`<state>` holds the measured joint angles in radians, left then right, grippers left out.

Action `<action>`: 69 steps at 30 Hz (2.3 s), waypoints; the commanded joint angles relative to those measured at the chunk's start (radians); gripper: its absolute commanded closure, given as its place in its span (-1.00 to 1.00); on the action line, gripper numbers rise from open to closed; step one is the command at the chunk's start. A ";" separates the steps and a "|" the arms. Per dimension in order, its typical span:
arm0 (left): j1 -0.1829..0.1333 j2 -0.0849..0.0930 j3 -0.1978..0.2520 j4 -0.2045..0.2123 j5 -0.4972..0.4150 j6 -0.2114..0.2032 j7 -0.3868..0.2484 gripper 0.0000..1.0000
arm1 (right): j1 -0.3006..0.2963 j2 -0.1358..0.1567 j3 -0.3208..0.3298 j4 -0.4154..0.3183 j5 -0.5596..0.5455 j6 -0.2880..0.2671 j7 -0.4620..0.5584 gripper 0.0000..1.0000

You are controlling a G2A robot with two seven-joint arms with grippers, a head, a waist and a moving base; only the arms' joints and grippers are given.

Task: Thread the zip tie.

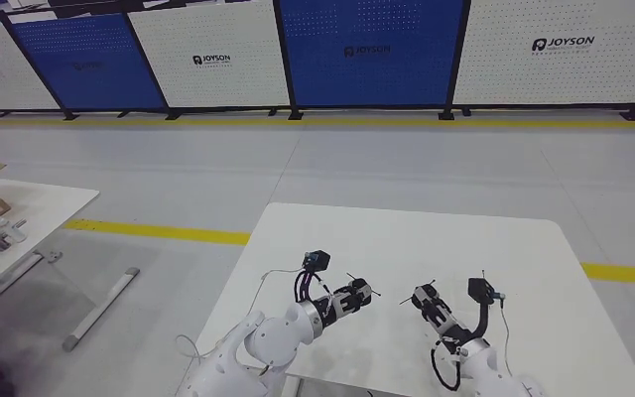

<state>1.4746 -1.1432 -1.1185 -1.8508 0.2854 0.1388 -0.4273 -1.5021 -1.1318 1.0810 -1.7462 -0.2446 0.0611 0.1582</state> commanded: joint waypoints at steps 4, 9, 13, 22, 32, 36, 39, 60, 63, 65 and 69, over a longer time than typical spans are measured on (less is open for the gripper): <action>0.000 0.000 0.000 0.000 0.000 0.000 0.000 1.00 | 0.000 0.000 0.001 0.000 0.002 -0.001 0.003 1.00; 0.000 0.000 0.000 0.000 0.000 0.000 0.000 1.00 | -0.004 -0.002 0.008 -0.005 0.008 -0.011 -0.031 1.00; 0.000 0.000 0.000 0.000 0.000 0.000 0.000 1.00 | -0.028 -0.011 0.007 -0.014 0.008 -0.059 -0.140 1.00; 0.000 0.000 0.000 0.000 0.000 0.000 0.000 1.00 | 0.015 -0.028 -0.026 0.061 0.078 -0.141 -0.114 1.00; 0.000 0.000 0.000 0.000 0.000 0.000 0.000 1.00 | 0.009 -0.029 -0.024 0.056 0.034 -0.134 -0.150 1.00; 0.000 0.000 0.000 0.000 0.000 0.000 0.000 1.00 | -0.013 -0.032 -0.040 0.038 -0.047 -0.194 -0.204 1.00; 0.000 0.000 0.000 0.000 0.000 0.000 0.000 1.00 | -0.015 -0.040 -0.066 0.049 -0.094 -0.214 -0.246 1.00; 0.000 -0.001 0.003 0.002 0.000 -0.004 0.008 1.00 | -0.004 -0.061 -0.101 0.083 -0.085 -0.222 -0.270 1.00; 0.000 -0.001 0.011 0.005 0.039 0.001 0.039 1.00 | -0.004 -0.061 -0.101 0.083 -0.085 -0.222 -0.270 1.00; 0.000 -0.001 0.021 0.007 0.078 0.007 0.058 1.00 | -0.004 -0.061 -0.101 0.083 -0.085 -0.222 -0.270 1.00; 0.001 -0.002 0.025 0.008 0.088 0.016 0.075 1.00 | -0.004 -0.061 -0.101 0.083 -0.085 -0.222 -0.270 1.00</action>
<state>1.4755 -1.1448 -1.0928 -1.8424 0.3750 0.1551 -0.3515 -1.5065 -1.1929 0.9804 -1.6627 -0.3292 -0.1607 -0.1116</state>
